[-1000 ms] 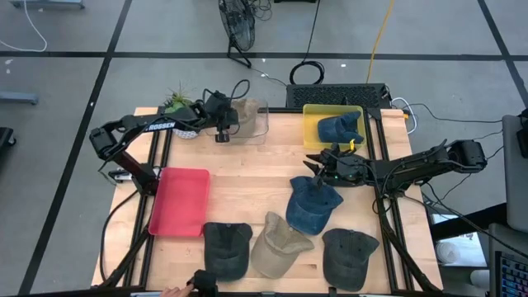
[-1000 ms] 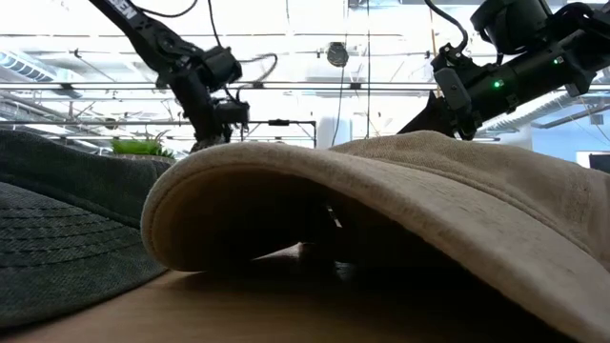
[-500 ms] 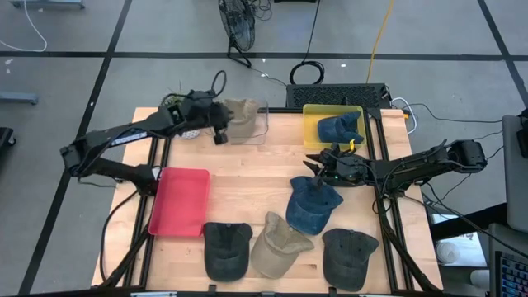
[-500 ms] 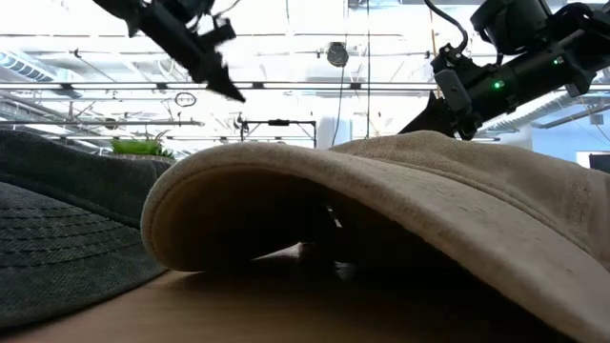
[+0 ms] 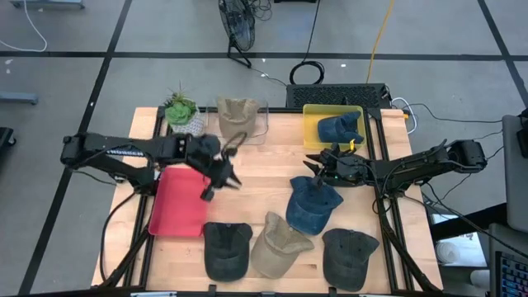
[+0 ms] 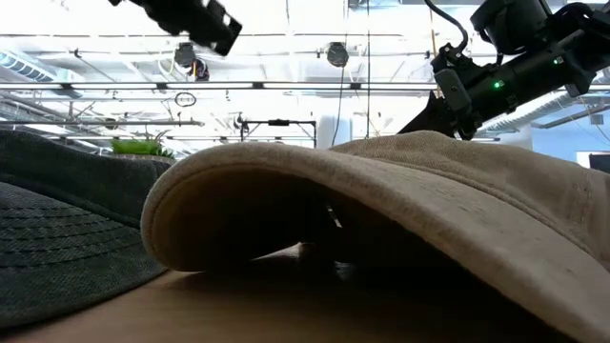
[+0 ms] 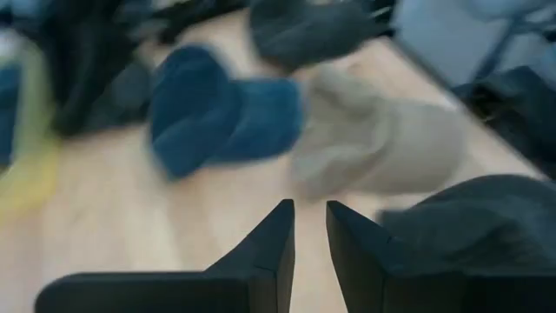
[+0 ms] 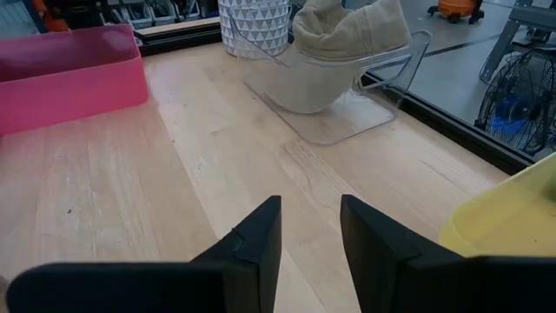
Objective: Pick & Place hat
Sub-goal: Put the left black cap into the red bin
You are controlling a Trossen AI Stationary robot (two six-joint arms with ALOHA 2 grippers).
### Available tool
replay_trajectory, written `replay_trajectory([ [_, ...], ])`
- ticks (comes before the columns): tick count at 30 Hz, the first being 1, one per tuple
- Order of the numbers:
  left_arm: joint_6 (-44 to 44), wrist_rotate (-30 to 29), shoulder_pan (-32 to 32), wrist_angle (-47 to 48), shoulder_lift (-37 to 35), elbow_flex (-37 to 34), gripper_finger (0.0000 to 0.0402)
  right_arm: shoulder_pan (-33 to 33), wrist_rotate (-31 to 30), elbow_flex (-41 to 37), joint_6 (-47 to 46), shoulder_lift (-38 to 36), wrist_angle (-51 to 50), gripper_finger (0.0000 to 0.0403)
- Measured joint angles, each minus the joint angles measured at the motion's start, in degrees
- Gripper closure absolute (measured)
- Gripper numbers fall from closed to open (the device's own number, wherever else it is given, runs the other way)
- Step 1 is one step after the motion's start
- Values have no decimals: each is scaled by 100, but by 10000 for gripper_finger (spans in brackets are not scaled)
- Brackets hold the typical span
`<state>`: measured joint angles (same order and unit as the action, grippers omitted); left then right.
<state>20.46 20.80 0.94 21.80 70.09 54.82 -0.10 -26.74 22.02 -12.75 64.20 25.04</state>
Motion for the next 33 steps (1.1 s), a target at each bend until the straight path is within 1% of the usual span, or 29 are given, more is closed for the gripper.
replay_trajectory([
  [4,23,-133,-598,-249,240,-4,321,0,0,0,-2,0,4,303],
  [5,26,-241,-695,-376,296,0,321,0,1,0,-1,0,1,303],
  [9,-163,-815,-978,-341,430,0,321,0,52,0,-2,0,0,303],
  [13,-770,-836,-1132,244,550,0,321,-1,298,0,-1,0,-19,303],
  [17,-1511,-726,-1386,847,578,0,321,-2,304,0,0,0,-33,303],
  [20,-2013,-675,-1660,960,574,0,321,-2,304,0,-2,0,-29,303],
  [23,-2520,-392,-1979,943,572,0,320,-2,304,0,-7,0,-11,303],
  [26,-3024,-331,-2307,933,570,0,320,-2,308,0,-100,0,-72,303],
  [30,-3483,-508,-2692,928,570,0,316,-1,411,0,-153,0,-243,303],
  [33,-3802,-903,-2974,918,570,0,302,-2,600,0,-154,0,-311,303],
])
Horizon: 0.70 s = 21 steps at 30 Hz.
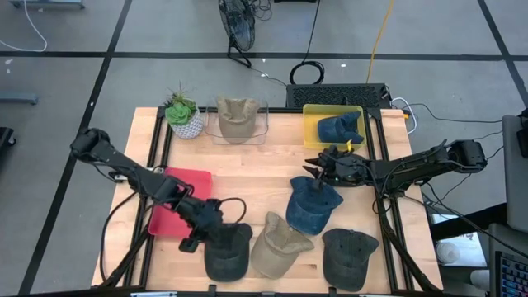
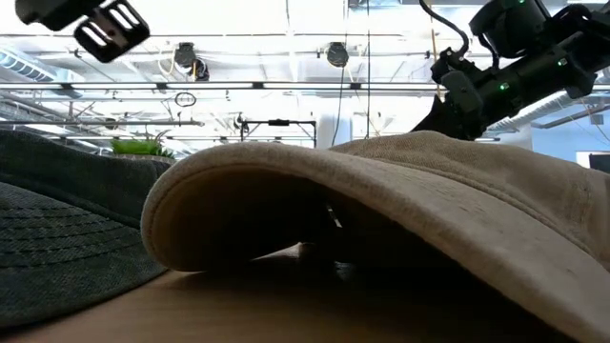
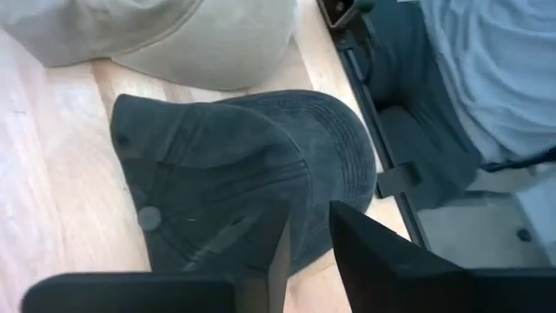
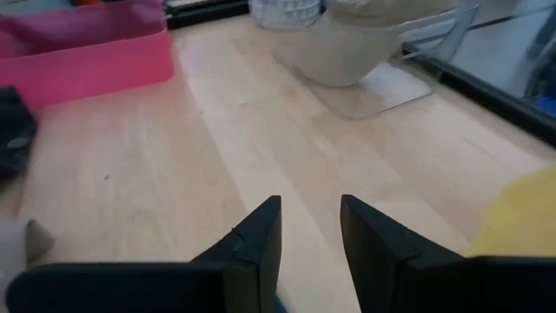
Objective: Pick & Place hat
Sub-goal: Put the left black cap into the red bin
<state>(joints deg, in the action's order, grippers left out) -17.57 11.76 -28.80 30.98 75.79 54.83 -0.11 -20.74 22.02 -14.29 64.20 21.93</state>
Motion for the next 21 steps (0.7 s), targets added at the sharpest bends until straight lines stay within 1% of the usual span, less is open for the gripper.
replay_trajectory([
  [3,-471,-560,-239,-158,52,0,275,-1,36,0,13,0,-34,303],
  [5,-759,-812,-372,-300,142,0,251,-1,25,0,95,0,-86,303],
  [8,-1040,-922,-561,-607,327,1,217,-1,24,0,280,0,-116,303],
  [11,-1376,-1034,-758,-737,636,-2,196,2,13,0,475,0,-115,303],
  [15,-1698,-1049,-934,-983,1075,1,193,2,-5,0,827,0,-36,303],
  [17,-1869,-1070,-989,-1031,1269,-2,200,7,-15,0,982,0,-3,303],
  [21,-2160,-1312,-1027,-1013,1556,0,220,80,-24,0,1176,0,79,303],
])
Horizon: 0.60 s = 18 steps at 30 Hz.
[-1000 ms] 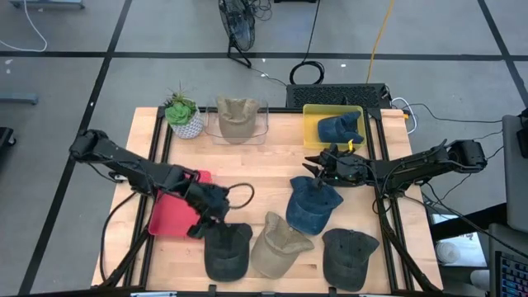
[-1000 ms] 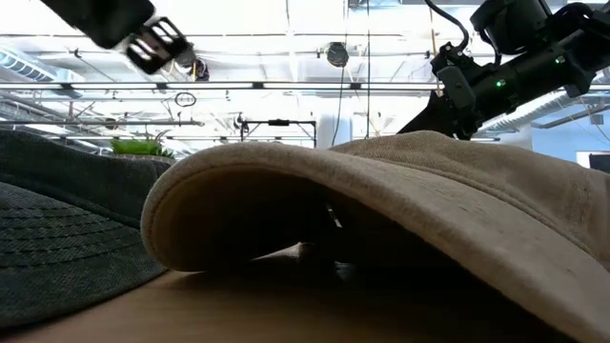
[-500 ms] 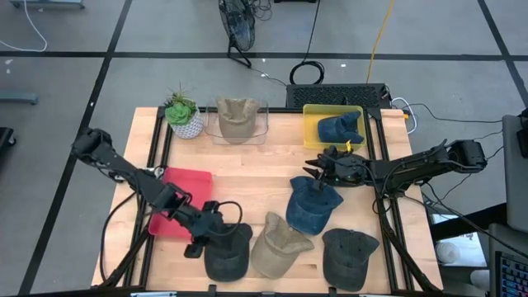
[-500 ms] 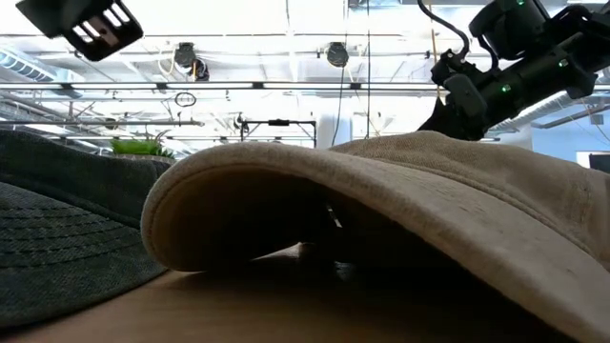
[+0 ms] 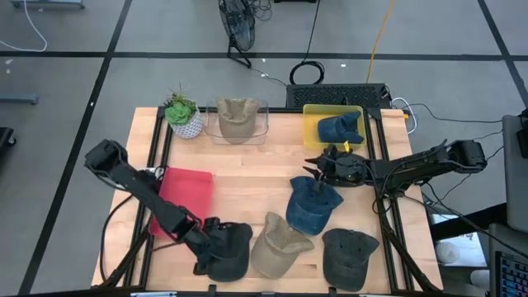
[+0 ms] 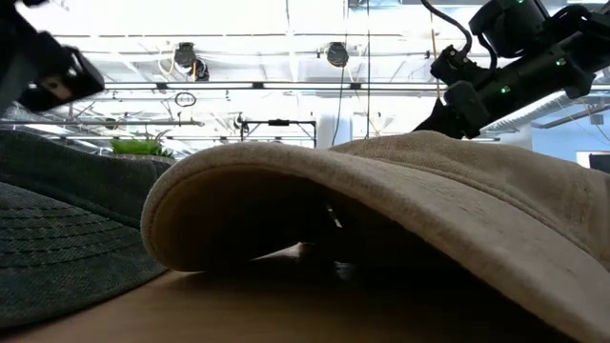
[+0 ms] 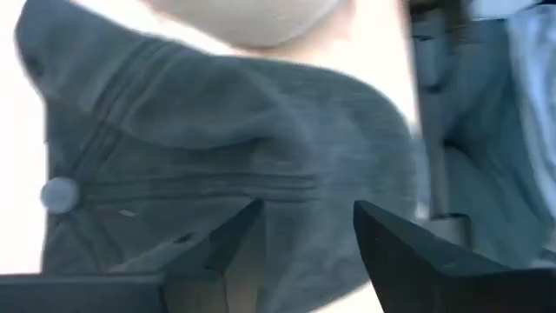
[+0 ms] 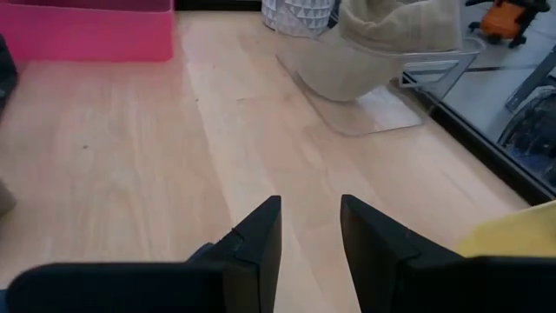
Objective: Pick & Place hat
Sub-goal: Put the left black cap into the red bin
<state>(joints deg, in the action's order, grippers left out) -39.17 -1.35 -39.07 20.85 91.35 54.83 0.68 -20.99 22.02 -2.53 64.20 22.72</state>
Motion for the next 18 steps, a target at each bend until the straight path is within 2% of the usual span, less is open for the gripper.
replay_trajectory([
  [11,334,-81,49,51,253,-1,281,197,6,0,42,0,27,303],
  [18,441,-122,78,314,253,0,359,197,6,0,68,0,148,303],
])
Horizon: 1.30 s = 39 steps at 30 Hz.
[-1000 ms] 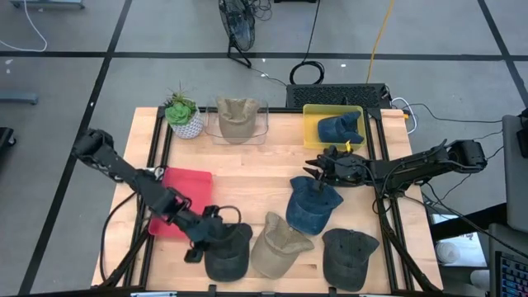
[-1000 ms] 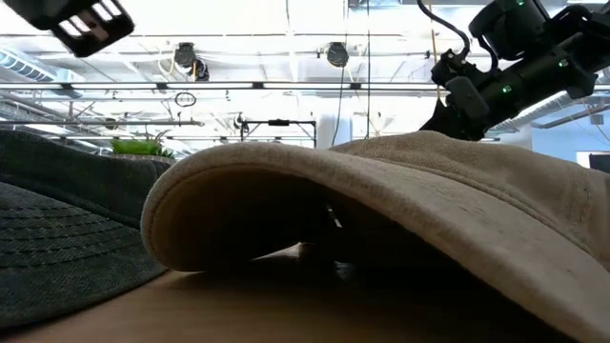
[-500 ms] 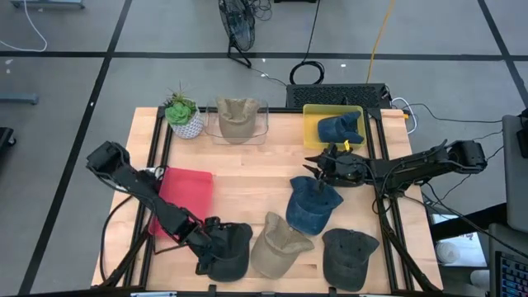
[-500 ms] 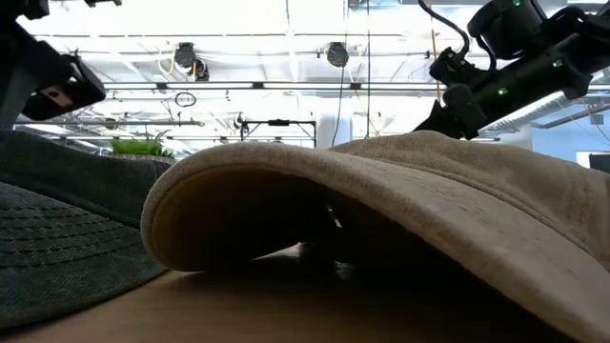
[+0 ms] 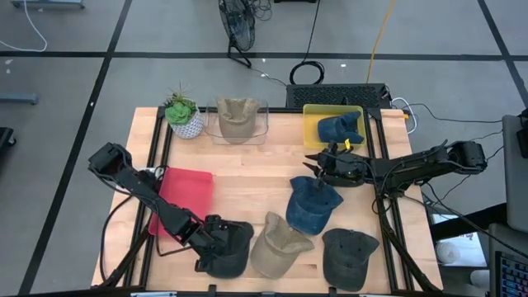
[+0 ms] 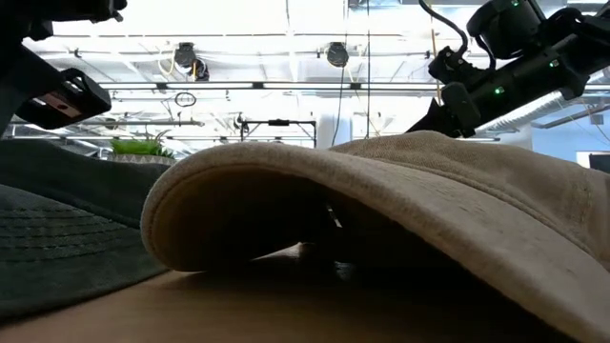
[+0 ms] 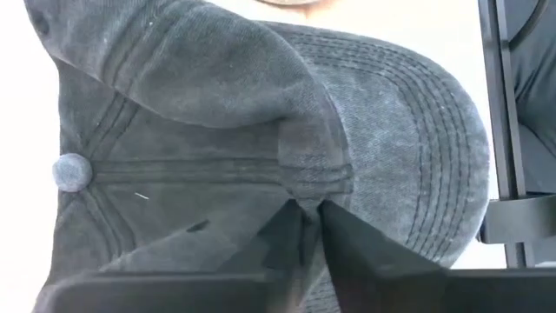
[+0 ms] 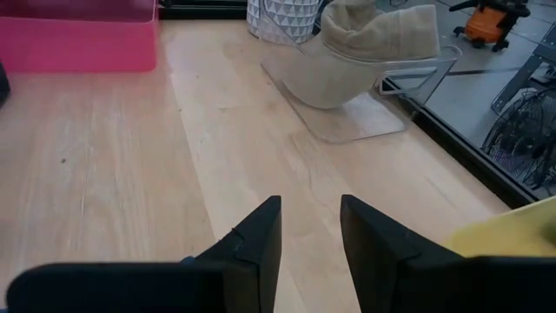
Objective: Pick & Place hat
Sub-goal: Put the left black cap into the red bin
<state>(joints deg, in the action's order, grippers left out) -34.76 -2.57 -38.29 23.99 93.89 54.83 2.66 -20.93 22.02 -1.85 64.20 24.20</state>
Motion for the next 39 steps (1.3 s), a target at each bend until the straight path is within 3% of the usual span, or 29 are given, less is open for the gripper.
replay_trajectory([
  [3,32,85,80,-5,0,0,392,0,3,0,-34,0,-24,303],
  [10,865,168,309,3,-29,0,394,-15,22,0,-285,0,-83,303],
  [16,1561,231,628,218,-552,0,394,-17,25,0,-468,0,-94,303],
  [31,1826,-554,506,2142,-3435,0,395,-17,31,-330,-948,-2,-89,303],
  [39,1064,-858,359,4132,-3932,0,395,-50,33,-341,-971,-2,7,303],
])
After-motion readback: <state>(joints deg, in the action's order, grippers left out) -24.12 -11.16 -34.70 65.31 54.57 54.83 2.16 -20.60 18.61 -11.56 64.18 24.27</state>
